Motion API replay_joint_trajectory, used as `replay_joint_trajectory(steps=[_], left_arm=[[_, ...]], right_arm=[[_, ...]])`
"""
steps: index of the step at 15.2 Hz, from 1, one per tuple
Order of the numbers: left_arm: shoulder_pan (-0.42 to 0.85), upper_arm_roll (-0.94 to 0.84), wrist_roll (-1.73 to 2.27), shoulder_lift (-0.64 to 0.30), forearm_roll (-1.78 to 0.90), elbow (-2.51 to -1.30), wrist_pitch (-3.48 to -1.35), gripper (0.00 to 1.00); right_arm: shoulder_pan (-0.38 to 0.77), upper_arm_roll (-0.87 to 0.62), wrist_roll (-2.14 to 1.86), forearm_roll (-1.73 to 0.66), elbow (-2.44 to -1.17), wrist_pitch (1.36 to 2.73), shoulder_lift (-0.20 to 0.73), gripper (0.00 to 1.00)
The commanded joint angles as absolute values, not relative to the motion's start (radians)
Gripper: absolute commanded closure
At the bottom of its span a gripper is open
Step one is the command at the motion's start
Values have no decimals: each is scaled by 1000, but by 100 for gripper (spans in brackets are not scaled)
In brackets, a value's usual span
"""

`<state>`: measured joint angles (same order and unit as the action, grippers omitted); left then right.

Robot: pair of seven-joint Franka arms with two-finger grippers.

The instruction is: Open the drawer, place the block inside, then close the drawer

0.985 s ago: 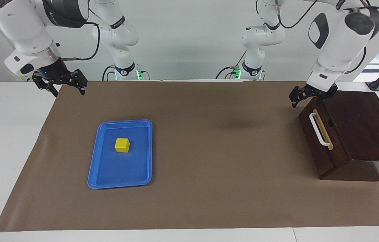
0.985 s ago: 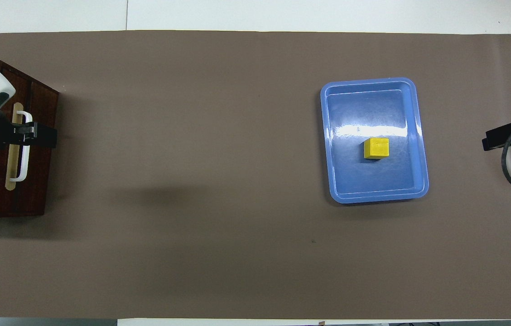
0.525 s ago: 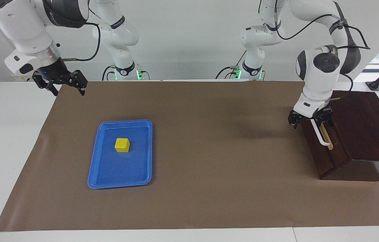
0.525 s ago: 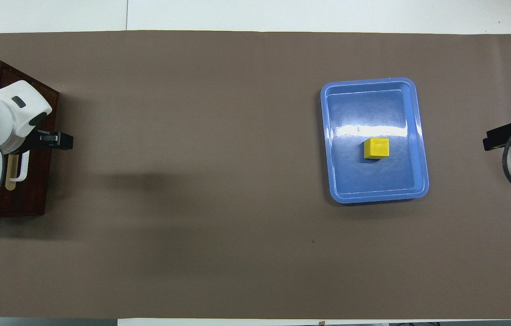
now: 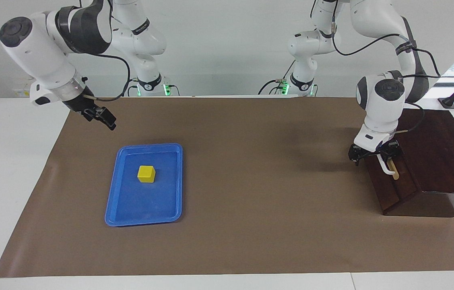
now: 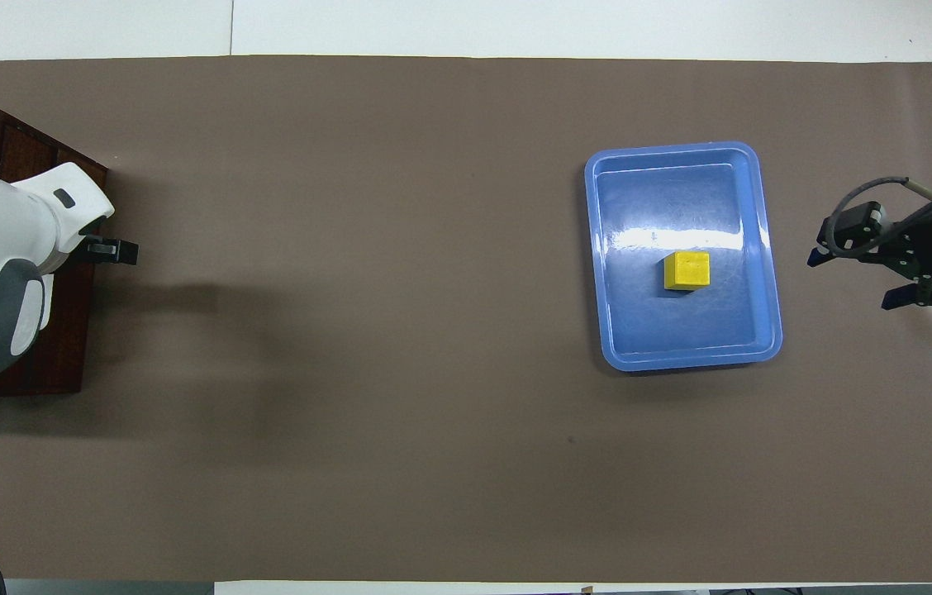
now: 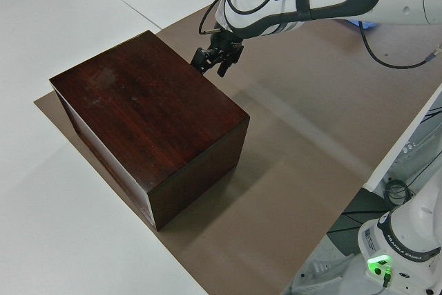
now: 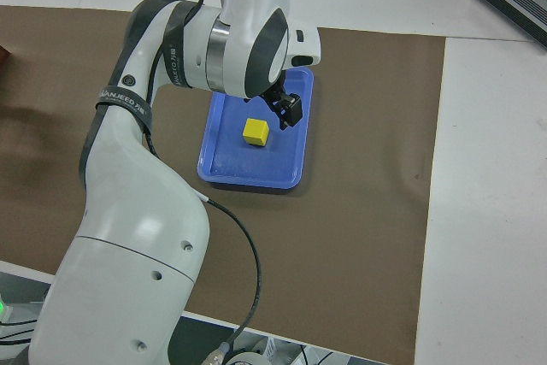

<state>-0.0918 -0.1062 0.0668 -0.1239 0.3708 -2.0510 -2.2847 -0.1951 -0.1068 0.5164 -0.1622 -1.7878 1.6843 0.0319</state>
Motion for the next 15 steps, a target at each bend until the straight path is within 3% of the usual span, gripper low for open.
replay_joint_trajectory(steps=[1, 5, 8, 15], left_arm=[[-91, -115, 77, -117, 387, -2079, -2324, 0], [6, -120, 187, -130, 373, -2068, -2316, 0], [116, -120, 317, -132, 368, -2066, -2278, 0], [161, -118, 347, -136, 295, -2005, -2176, 0]], right_arm=[[-244, -117, 687, -283, -1838, 1791, 110, 0], [-267, -117, 877, -472, -1890, 1925, 182, 0], [-275, -118, 891, -548, -1873, 1983, 303, 0], [-276, -118, 855, -681, -1864, 1943, 390, 0]])
